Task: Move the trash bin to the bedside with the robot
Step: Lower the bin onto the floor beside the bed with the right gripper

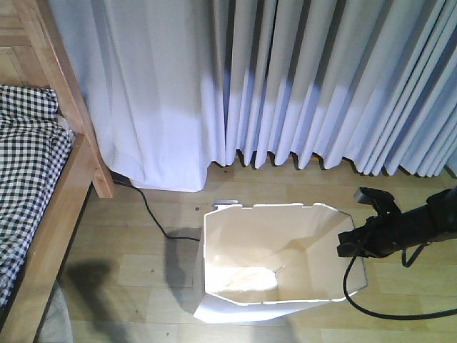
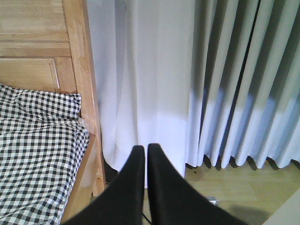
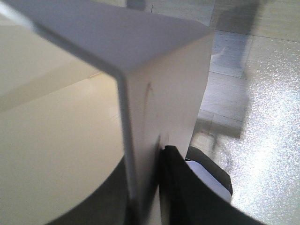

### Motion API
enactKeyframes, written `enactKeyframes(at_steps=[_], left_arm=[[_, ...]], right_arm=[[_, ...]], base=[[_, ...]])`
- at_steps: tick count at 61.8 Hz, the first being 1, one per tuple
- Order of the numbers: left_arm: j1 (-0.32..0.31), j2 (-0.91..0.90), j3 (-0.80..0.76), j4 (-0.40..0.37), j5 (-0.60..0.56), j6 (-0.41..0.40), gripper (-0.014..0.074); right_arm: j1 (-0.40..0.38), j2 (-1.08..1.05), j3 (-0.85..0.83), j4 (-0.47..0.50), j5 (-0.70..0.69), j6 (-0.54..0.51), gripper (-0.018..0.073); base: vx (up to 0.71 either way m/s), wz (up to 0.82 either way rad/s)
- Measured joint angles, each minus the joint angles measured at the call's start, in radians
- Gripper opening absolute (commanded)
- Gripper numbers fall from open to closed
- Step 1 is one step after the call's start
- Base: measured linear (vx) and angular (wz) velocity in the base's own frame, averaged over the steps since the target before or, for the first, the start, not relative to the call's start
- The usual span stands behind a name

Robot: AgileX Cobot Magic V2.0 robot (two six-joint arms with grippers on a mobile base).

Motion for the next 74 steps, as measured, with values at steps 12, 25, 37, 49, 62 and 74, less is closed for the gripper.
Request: enactKeyframes(at_steps=[12, 25, 37, 49, 62, 74], left_arm=[[0.000, 0.000, 0.000, 0.000, 0.000, 0.000, -0.0006], [0.000, 0.000, 0.000, 0.000, 0.000, 0.000, -0.0006], [0.000, 0.000, 0.000, 0.000, 0.000, 0.000, -0.0006], [0.000, 0.000, 0.000, 0.000, 0.000, 0.000, -0.0006], [0.000, 0.000, 0.000, 0.000, 0.000, 0.000, -0.0006], [0.000, 0.000, 0.000, 0.000, 0.000, 0.000, -0.0006]], right_arm=[[0.001, 0.004, -0.012, -0.001, -0.086, 0.013, -0.0005], [0.001, 0.057, -0.097, -0.052, -0.184, 0.073, 0.0000], [0.000, 0.163, -0.220, -0.129, -0.206, 0.256, 0.0005], [0.000, 0.290, -0.367, -0.223, -0.157, 0.371, 0.0010], [0.001, 0.429, -0.516, -0.285, -0.114, 0.426, 0.0014], [0.003, 0.550, -0.647, -0.305, -0.098, 0.463, 0.0017]], base=[[0.00, 0.00], [0.00, 0.00], [0.00, 0.00], [0.00, 0.00], [0.00, 0.00], [0.00, 0.00]])
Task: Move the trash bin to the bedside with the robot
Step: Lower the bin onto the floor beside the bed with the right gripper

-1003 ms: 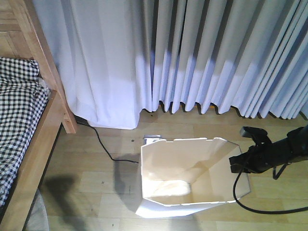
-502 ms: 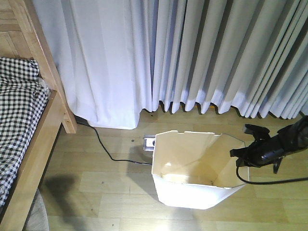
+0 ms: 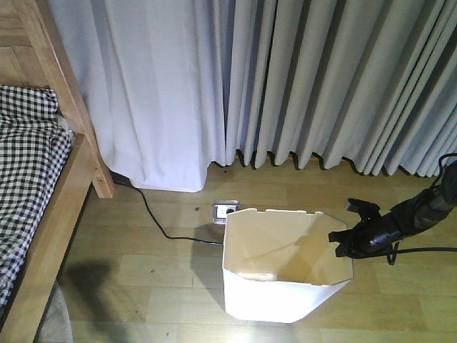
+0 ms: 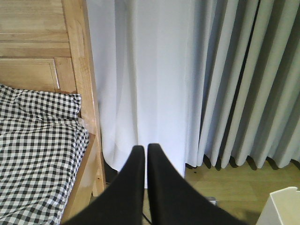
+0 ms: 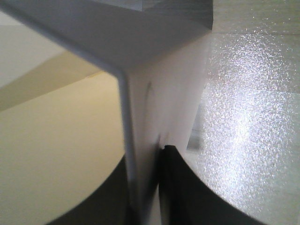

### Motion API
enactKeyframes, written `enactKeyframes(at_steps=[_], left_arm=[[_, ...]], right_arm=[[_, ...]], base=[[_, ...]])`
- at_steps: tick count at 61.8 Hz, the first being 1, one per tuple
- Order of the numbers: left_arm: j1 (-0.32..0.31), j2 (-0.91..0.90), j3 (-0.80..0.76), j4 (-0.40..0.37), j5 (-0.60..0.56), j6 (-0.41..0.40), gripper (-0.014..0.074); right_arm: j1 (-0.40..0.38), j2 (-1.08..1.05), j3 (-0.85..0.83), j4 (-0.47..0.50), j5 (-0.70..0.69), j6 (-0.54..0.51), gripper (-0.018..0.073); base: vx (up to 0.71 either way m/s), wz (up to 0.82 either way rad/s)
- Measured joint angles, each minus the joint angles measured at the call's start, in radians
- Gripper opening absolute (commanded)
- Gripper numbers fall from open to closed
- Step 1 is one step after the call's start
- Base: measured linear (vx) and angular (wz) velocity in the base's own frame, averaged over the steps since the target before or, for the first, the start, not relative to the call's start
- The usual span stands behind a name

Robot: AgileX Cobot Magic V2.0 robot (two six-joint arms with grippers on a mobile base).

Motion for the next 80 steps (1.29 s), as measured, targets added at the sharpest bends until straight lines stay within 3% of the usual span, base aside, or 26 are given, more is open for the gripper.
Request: enactKeyframes(at_steps=[15, 40, 80], left_arm=[[0.000, 0.000, 0.000, 0.000, 0.000, 0.000, -0.0006], [0.000, 0.000, 0.000, 0.000, 0.000, 0.000, -0.0006], [0.000, 0.000, 0.000, 0.000, 0.000, 0.000, -0.0006]], right_arm=[[0.049, 0.121, -0.170, -0.043, 0.000, 0.088, 0.0025], [0.097, 0.256, -0.426, -0.255, 0.097, 0.323, 0.0041], [0.098, 0.286, -0.504, -0.289, 0.149, 0.363, 0.0111]], base=[[0.00, 0.00], [0.00, 0.00], [0.00, 0.00]])
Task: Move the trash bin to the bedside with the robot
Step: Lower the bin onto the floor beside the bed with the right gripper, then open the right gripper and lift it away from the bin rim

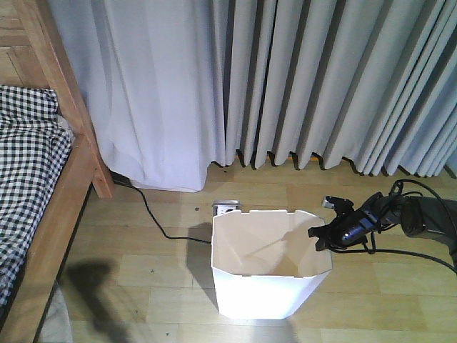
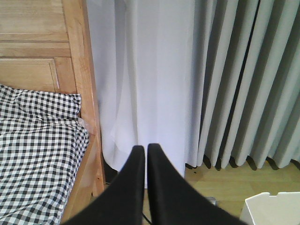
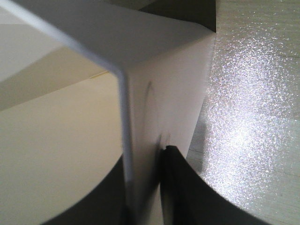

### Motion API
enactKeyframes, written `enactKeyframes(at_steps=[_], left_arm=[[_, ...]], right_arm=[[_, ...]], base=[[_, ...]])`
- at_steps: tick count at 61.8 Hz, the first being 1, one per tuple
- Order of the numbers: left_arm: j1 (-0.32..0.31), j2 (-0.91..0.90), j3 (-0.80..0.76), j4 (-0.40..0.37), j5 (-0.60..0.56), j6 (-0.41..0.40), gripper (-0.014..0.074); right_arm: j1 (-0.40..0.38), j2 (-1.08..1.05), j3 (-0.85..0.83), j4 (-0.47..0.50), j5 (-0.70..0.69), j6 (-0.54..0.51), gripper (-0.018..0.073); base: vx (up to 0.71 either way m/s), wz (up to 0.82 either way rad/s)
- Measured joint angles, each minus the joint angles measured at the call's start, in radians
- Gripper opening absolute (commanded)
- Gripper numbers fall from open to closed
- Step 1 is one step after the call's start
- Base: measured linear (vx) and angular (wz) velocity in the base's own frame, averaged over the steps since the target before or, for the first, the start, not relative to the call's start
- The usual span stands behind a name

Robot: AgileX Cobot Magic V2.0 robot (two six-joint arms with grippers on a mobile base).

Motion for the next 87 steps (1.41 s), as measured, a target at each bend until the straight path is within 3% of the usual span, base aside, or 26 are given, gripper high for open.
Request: enactKeyframes(at_steps=[15, 45, 87], left_arm=[[0.000, 0.000, 0.000, 0.000, 0.000, 0.000, -0.0006], [0.000, 0.000, 0.000, 0.000, 0.000, 0.000, -0.0006], [0.000, 0.000, 0.000, 0.000, 0.000, 0.000, -0.0006]], right_arm=[[0.000, 0.000, -0.001, 0.013, 0.009, 0.001, 0.0202], [0.003, 0.002, -0.008, -0.009, 0.039, 0.028, 0.0522], [0.005, -0.030, -0.010, -0.046, 0.065, 0.032, 0.0529]], base=[[0.00, 0.00], [0.00, 0.00], [0.00, 0.00]])
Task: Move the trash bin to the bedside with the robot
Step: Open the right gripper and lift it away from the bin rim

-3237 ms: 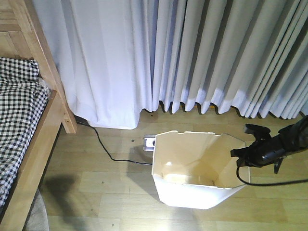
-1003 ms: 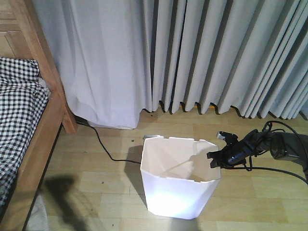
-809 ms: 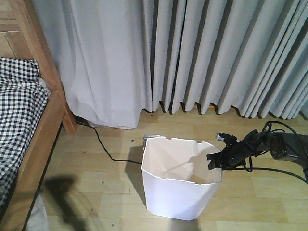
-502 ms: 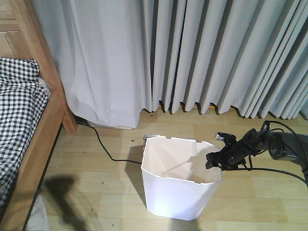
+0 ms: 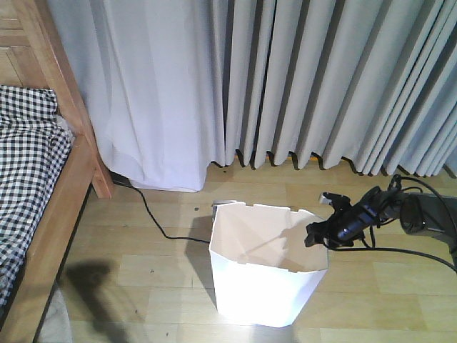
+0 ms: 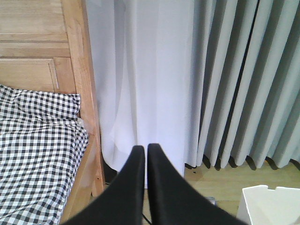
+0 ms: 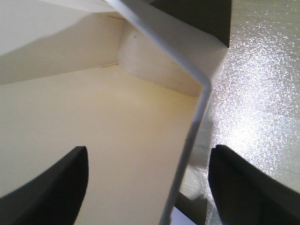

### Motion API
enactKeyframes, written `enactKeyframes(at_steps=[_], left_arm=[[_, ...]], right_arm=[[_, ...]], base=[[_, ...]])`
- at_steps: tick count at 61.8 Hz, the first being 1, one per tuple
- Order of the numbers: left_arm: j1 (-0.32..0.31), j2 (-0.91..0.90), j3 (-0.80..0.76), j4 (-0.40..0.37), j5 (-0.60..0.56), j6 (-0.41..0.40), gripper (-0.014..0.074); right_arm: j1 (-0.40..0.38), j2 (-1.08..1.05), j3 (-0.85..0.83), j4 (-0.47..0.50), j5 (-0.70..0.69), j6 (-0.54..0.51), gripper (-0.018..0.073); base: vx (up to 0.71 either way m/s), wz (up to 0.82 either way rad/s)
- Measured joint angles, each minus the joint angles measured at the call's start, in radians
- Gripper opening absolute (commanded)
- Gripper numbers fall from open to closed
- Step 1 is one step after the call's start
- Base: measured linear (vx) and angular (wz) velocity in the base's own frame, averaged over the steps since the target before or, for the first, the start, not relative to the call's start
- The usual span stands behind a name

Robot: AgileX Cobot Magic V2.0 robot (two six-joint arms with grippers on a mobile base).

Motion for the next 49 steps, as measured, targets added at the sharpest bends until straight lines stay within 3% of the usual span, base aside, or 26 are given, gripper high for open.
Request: enactKeyframes(at_steps=[6, 14, 33, 49], left_arm=[[0.000, 0.000, 0.000, 0.000, 0.000, 0.000, -0.0006], [0.000, 0.000, 0.000, 0.000, 0.000, 0.000, -0.0006], [0.000, 0.000, 0.000, 0.000, 0.000, 0.000, -0.0006], [0.000, 0.000, 0.000, 0.000, 0.000, 0.000, -0.0006]], right_arm=[[0.000, -0.047, 0.063, 0.007, -0.019, -0.002, 0.0529], [0.000, -0.139, 0.242, 0.055, -0.156, -0.019, 0.0529], [0.000, -0.443, 0.662, 0.229, -0.331, -0.293, 0.0529], [0.000, -0.833, 0.980, 0.240, -0.480, -0.395, 0.0529]], base=[[0.00, 0.00], [0.00, 0.00], [0.00, 0.00], [0.00, 0.00]])
